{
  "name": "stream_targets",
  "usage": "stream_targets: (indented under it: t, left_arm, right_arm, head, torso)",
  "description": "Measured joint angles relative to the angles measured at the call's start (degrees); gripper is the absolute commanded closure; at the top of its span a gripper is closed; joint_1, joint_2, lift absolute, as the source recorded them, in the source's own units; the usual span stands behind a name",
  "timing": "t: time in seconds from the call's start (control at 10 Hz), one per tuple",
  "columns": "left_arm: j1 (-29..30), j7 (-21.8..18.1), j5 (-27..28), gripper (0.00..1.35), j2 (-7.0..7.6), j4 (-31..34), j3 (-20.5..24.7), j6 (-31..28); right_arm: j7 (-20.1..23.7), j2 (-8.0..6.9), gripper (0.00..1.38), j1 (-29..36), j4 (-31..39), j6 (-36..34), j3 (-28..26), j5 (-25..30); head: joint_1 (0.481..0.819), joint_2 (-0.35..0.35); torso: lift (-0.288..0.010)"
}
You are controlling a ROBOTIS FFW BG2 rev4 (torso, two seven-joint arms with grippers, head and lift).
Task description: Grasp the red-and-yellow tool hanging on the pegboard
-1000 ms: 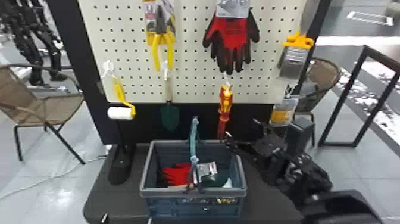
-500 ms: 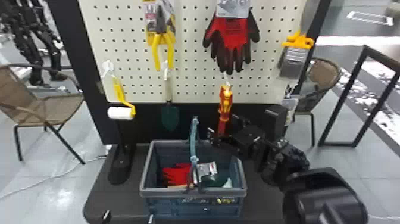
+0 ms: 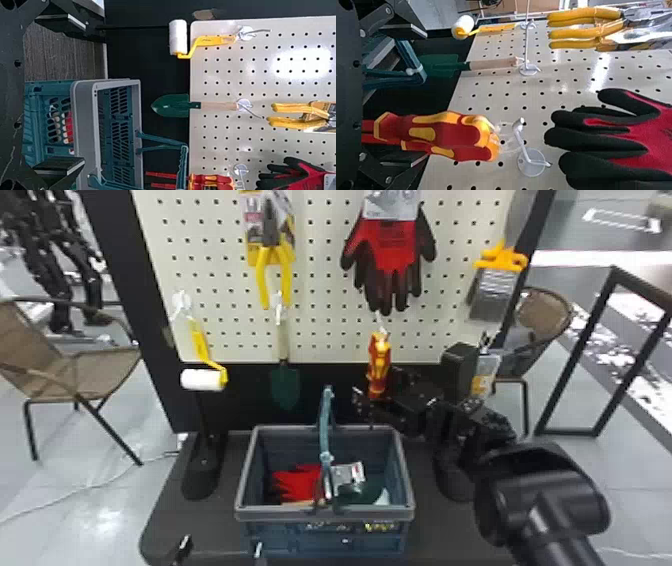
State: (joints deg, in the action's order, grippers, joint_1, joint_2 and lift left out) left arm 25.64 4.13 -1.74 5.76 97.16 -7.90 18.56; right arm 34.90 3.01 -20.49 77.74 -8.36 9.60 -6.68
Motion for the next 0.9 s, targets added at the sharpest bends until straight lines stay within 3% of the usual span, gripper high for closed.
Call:
stream_targets:
  t: [0.2,0.3,0.5,0.9]
  left_arm:
    - [-0.76,-0.24,-0.01,0.12,-0.13,-0.37,-0.15,0.21]
    - [-1.03,-0.37,-0.01,0.12,-0.15,-0.52,-0.23,0.24]
    - [-1.14,-0.51,0.03,0.12,-0.39,-0.68,-0.27,0.26]
    - [-1.05,-0.61,0.08,0.12,-0.49,-0.75,-0.27,0.37]
  right_arm:
    - [-0.01,0.02,0.24,-1.06,-1.08,0.32,-0.02,0.24]
    - [-0.1,-0.08,0.33,-1.35,-1.33,0.51,-0.02,0.36]
    - [-0.21,-0.55,0.79,-1.6,-2.1,0.63,-0.02,0.0]
    - [-1.93,-0.89,1.13,-0.5,-0.94,0.58,-0.02,1.03]
  head:
    - [0.549,0.0]
    - [0.549,0.0]
    - [0.549,0.0]
    - [0.549,0.0]
  torso:
    - [-0.1]
    - [-0.1]
    - [-0.1]
    - [-0.1]
